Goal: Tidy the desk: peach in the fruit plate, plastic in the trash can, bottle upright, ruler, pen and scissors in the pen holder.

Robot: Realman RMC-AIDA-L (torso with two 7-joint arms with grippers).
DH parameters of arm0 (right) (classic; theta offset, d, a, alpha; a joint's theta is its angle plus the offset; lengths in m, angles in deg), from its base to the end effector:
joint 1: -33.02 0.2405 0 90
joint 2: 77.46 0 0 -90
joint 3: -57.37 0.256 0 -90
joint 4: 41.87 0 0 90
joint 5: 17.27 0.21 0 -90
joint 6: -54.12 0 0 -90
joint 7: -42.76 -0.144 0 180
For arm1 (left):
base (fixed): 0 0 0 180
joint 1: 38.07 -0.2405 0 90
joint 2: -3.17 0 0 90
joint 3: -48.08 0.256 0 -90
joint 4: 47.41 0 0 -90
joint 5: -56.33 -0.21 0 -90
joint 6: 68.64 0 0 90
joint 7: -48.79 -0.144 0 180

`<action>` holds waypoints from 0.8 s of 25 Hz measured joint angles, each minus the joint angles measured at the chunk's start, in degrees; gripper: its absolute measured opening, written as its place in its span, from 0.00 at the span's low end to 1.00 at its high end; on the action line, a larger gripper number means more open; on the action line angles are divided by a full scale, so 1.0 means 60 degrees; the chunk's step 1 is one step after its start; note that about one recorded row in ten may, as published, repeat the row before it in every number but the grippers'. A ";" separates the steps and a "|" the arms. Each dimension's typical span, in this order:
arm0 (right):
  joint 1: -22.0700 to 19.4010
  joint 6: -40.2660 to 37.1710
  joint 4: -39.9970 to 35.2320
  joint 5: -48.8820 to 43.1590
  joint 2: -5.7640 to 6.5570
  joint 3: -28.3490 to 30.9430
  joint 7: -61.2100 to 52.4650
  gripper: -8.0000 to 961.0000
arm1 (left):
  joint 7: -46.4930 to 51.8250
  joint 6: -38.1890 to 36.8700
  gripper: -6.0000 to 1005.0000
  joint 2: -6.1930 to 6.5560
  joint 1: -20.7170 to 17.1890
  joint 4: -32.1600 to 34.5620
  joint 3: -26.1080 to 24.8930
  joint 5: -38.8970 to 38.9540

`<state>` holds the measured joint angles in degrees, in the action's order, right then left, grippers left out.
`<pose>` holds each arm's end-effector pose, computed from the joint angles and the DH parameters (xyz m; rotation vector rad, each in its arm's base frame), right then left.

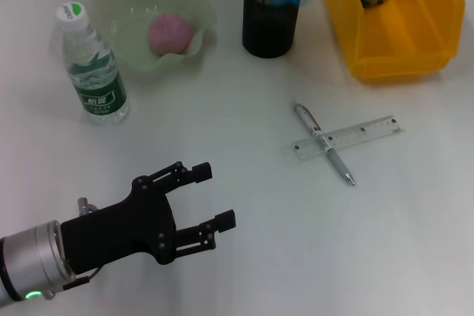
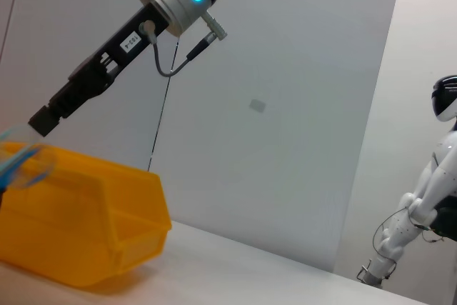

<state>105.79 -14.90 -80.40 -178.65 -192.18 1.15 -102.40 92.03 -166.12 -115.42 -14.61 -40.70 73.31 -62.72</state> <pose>0.0722 0.4909 0.0142 -2.4235 0.7701 -0.3097 -0.2868 0.2260 -0.0604 -2.6333 -0.5089 -1.1153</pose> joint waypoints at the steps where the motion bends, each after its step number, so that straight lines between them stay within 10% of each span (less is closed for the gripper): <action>1: -0.0031 0.0087 -0.0015 -0.0001 -0.0024 -0.0030 -0.0007 0.17 | 0.0004 0.0000 0.81 0.0004 -0.0001 0.0000 0.0000 0.0001; 7: -0.0381 0.0602 -0.0382 0.0117 -0.0170 -0.0007 0.0040 0.40 | 0.0035 0.0000 0.81 0.0018 0.0035 -0.0003 -0.0001 -0.0032; 13: -0.2511 0.0660 -0.3065 0.3015 -0.0614 -0.0024 0.1772 0.53 | 0.0197 0.0001 0.81 0.0038 0.0067 0.0189 0.0018 -0.0047; 20: -0.4145 -0.2820 -0.3426 0.7394 0.0136 0.0013 0.4933 0.69 | 0.0237 -0.0008 0.81 0.0042 0.0081 0.0628 0.0521 -0.0053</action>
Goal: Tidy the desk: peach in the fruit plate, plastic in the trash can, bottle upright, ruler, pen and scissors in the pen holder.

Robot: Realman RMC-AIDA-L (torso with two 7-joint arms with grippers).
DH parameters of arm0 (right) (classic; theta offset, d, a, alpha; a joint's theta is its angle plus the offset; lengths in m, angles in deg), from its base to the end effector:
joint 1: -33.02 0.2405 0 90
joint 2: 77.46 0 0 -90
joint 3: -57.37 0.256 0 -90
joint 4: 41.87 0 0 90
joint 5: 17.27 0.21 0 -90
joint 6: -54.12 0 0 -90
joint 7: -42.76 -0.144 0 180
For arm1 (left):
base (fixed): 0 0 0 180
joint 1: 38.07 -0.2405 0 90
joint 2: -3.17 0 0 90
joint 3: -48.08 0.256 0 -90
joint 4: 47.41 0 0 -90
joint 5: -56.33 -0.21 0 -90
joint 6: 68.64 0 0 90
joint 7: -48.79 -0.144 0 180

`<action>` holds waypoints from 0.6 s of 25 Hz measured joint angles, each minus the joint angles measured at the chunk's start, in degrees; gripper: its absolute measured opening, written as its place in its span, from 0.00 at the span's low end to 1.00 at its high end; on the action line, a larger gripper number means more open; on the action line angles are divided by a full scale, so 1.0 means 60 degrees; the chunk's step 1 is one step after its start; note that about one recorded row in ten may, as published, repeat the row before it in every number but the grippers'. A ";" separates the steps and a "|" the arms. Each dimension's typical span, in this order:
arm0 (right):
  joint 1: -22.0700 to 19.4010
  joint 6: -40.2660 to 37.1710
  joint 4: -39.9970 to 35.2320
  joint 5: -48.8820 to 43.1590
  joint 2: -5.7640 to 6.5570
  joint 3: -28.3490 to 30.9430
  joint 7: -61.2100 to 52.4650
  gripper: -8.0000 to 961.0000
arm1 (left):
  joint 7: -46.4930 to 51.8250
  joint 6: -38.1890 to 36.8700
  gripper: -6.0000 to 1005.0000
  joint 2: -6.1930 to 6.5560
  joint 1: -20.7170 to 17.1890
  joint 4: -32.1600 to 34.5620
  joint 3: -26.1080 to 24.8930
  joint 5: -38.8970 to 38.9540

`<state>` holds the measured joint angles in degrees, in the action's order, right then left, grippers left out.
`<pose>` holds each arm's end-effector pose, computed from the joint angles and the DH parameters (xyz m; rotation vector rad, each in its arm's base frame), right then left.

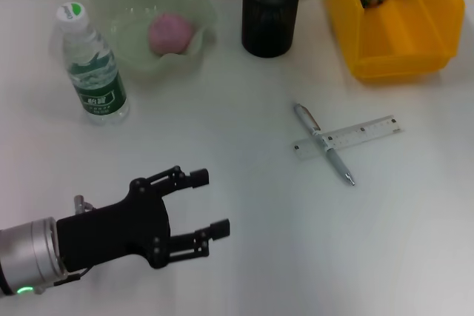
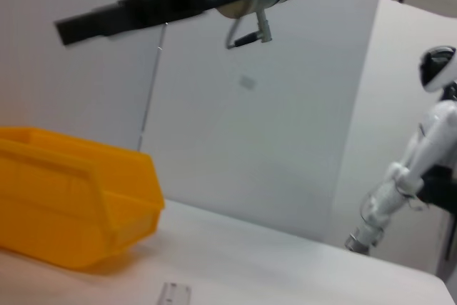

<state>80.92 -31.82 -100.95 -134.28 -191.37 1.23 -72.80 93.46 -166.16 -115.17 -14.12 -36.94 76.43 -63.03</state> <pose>0.1066 0.4167 0.0502 -2.8360 0.4917 0.4030 -0.2908 0.2313 -0.0547 -2.7062 -0.4562 -1.0388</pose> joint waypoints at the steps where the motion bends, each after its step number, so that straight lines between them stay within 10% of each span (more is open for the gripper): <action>1: -0.0049 -0.0366 0.0153 0.0045 0.0087 -0.0001 0.0324 0.71 | -0.0003 0.0000 0.81 0.0000 0.0002 0.0074 0.0100 -0.0001; 8: 0.0081 -0.1770 0.1071 -0.1447 0.0338 -0.0716 0.1743 0.78 | 0.0023 0.0055 0.81 0.0005 -0.0052 0.0714 0.0441 0.0000; 15: 0.0565 -0.1350 0.1056 -0.4049 -0.0631 -0.1006 0.2476 0.78 | -0.0012 0.0357 0.81 0.0000 -0.0112 0.1056 0.0440 0.0002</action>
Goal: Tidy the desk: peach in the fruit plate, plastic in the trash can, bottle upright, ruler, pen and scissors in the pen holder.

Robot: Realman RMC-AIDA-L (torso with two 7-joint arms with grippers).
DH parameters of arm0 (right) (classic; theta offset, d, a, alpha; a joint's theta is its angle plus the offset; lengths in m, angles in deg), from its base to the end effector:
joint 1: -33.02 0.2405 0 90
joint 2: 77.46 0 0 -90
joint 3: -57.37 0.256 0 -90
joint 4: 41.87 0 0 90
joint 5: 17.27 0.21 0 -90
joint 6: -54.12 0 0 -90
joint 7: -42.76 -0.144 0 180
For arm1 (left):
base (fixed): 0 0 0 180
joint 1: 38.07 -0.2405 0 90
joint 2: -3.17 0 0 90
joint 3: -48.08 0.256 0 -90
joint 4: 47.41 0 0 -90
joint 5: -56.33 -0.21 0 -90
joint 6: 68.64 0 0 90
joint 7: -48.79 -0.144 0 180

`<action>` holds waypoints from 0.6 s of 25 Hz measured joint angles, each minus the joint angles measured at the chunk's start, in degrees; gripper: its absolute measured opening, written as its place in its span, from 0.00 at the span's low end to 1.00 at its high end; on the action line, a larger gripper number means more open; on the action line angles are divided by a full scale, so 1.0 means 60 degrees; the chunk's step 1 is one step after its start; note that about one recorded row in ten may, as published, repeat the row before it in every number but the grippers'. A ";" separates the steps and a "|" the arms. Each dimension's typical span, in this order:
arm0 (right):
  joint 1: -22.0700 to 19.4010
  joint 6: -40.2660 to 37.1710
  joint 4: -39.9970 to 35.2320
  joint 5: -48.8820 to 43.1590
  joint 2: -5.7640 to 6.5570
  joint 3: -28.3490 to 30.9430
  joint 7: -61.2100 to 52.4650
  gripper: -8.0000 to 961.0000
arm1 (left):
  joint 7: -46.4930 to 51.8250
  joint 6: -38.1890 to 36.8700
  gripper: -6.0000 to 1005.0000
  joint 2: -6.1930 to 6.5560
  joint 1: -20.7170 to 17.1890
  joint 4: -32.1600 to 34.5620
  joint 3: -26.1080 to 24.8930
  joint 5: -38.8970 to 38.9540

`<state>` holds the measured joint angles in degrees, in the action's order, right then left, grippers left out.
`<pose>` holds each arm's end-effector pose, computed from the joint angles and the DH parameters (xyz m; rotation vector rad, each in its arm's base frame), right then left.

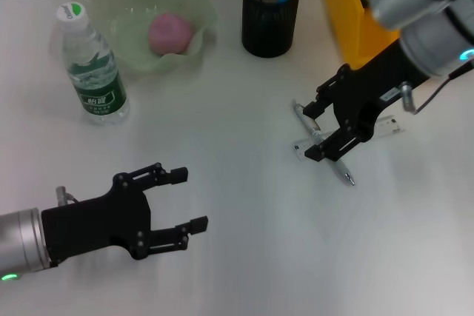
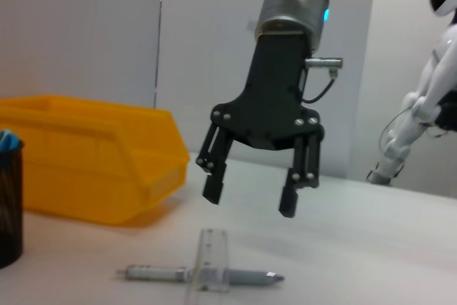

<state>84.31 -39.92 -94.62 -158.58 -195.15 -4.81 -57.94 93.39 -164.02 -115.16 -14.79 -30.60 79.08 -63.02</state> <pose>0.1518 0.3854 -0.0088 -3.1077 0.1456 -0.3536 -0.3034 0.2413 -0.0444 -2.7372 -0.3597 -0.8733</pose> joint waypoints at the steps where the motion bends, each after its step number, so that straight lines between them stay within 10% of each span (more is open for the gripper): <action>1: 0.0056 0.0113 0.0018 -0.0237 -0.0088 -0.0081 0.0070 0.78 | 0.0000 0.0000 0.81 0.0000 0.0000 0.0000 0.0000 0.0000; 15: 0.0231 0.1867 0.0873 -0.0848 -0.0222 -0.1777 0.0362 0.76 | 0.0231 0.0309 0.81 0.0025 -0.0164 0.0309 -0.0028 0.0029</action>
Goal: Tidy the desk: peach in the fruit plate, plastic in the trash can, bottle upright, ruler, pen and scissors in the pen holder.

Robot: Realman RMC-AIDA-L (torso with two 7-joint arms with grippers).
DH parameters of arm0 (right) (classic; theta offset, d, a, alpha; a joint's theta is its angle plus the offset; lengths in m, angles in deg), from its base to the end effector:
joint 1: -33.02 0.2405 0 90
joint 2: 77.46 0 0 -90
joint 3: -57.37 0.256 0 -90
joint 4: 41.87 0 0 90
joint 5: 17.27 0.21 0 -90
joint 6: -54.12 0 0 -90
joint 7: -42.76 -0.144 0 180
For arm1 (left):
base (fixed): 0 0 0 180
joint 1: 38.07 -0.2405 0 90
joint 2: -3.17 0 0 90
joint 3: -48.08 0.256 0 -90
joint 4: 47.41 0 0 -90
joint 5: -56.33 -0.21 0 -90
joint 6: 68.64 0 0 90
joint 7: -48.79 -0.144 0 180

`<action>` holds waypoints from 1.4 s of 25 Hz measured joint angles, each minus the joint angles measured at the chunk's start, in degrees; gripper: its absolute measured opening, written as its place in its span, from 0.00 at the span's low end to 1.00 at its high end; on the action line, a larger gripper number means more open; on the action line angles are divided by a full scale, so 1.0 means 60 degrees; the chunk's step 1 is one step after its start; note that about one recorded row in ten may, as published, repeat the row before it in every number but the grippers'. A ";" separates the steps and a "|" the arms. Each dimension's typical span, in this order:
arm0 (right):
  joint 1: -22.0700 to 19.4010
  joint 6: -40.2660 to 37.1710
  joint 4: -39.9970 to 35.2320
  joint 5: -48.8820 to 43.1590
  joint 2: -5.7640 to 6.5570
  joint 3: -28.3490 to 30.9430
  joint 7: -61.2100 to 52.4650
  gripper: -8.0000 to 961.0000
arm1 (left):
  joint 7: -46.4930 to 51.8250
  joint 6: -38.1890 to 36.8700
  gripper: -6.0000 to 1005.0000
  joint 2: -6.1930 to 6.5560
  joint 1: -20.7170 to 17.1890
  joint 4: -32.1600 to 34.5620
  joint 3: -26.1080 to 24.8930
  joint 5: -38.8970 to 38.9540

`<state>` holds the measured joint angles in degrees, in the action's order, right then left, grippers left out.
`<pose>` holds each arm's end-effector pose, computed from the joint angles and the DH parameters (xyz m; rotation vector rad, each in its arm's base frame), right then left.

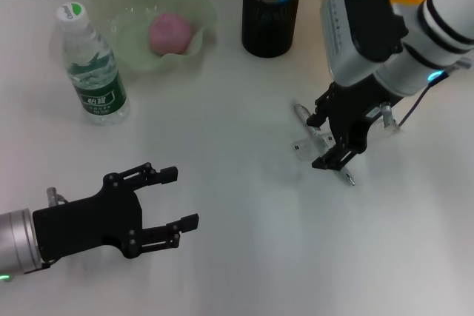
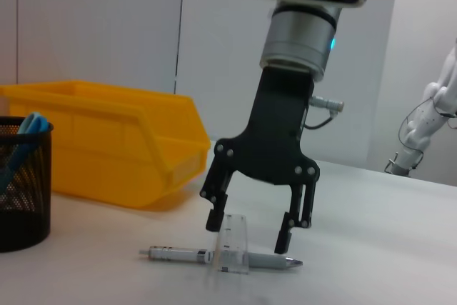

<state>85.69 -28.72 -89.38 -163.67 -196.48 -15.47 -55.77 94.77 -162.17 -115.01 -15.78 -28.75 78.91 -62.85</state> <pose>0.1641 0.3919 -0.0444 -3.0289 -0.0704 -0.6321 -0.3132 0.2437 -0.0392 -2.7121 -0.3945 -0.8066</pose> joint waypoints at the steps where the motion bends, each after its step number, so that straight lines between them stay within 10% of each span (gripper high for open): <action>1: 0.0004 0.0068 0.0070 0.0011 -0.0009 -0.0038 0.0055 0.76 | 0.0002 -0.0003 0.81 0.0000 -0.0013 0.0001 -0.0003 0.0018; 28: 0.0362 0.1622 0.1501 0.0436 -0.0084 -0.0771 0.0757 0.71 | 0.0278 -0.0013 0.81 -0.0005 -0.0160 0.0142 -0.0129 0.0082; 35: 0.0377 0.1797 0.1585 0.0428 -0.0084 -0.0819 0.0763 0.56 | 0.0384 -0.0054 0.81 -0.0005 -0.0157 0.0216 -0.0131 0.0092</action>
<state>87.96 -17.93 -79.87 -161.10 -196.99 -20.39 -51.20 97.07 -162.50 -115.04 -16.72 -27.46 78.12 -62.30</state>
